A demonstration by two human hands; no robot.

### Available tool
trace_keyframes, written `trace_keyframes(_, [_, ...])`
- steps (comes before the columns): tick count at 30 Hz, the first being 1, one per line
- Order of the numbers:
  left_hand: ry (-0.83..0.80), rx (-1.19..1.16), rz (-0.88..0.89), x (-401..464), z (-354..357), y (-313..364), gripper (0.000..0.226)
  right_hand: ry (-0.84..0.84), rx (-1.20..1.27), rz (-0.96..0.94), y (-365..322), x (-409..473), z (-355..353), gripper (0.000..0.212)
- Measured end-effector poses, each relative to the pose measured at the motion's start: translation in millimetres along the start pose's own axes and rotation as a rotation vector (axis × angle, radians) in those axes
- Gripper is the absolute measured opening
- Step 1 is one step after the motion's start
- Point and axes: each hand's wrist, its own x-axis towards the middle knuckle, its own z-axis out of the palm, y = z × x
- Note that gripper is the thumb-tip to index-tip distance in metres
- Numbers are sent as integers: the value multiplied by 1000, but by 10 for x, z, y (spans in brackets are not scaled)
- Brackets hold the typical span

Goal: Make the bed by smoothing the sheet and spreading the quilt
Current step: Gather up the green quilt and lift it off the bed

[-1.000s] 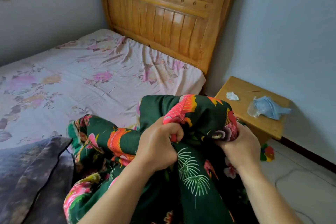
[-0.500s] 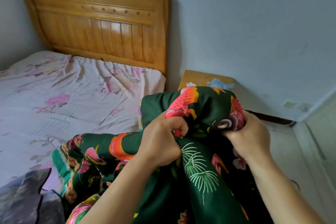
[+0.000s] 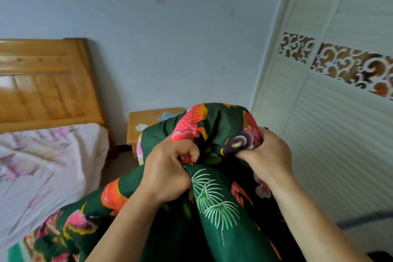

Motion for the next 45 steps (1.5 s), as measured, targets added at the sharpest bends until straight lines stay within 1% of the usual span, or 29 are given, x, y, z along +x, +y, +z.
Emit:
trace_keyframes(5, [-14,-182,136,376,164,520,36,148,-10,-22,-36,123,-661,28])
trace_keyframes(9, [-45,-292,288,631,374,1089,34,289,23,-62,27,169,-1360,29])
trace_keyframes(13, [-85,-364,487,829,801,1804,36,451,34,-90,235,102,-2206,28])
trace_keyframes(16, [-100,-427,586,890,1183,2401,39,567,50,-107,472,10,-2846,28])
trace_keyframes(20, [-108,-473,732,918,1678,3166,36,724,90,-109,760,-138,-3657,40])
trace_keyframes(22, [-114,-516,810,926,1928,3568,35,799,110,-114,893,-222,-4082,42])
trace_keyframes(24, [-107,-558,865,938,2127,3883,33,863,118,-109,1009,-284,-4421,45])
trace_keyframes(28, [-148,-665,951,968,2608,4433,22,987,88,-105,1299,-422,-5030,57])
trace_keyframes(30, [-187,-714,954,979,2931,4638,26,1031,84,-62,1510,-497,-5264,59])
trace_keyframes(33, [-271,-758,930,975,3544,4862,37,1089,24,30,1893,-616,-5568,60])
trace_keyframes(35, [-311,-771,904,941,3949,4929,38,1101,-84,108,2148,-683,-5714,54])
trace_keyframes(38, [-363,-772,869,885,4541,4916,31,1099,-248,225,2589,-727,-5854,40])
trace_keyframes(40, [-411,-734,845,829,4974,4826,31,1078,-330,324,2931,-720,-5884,36])
trace_keyframes(42, [-471,-675,832,737,5363,4682,25,1032,-409,423,3263,-728,-5867,33])
trace_keyframes(43, [-499,-621,836,688,5533,4613,21,1000,-448,475,3417,-738,-5853,33])
trace_keyframes(45, [-560,-476,867,572,5865,4503,22,933,-528,582,3725,-757,-5831,35])
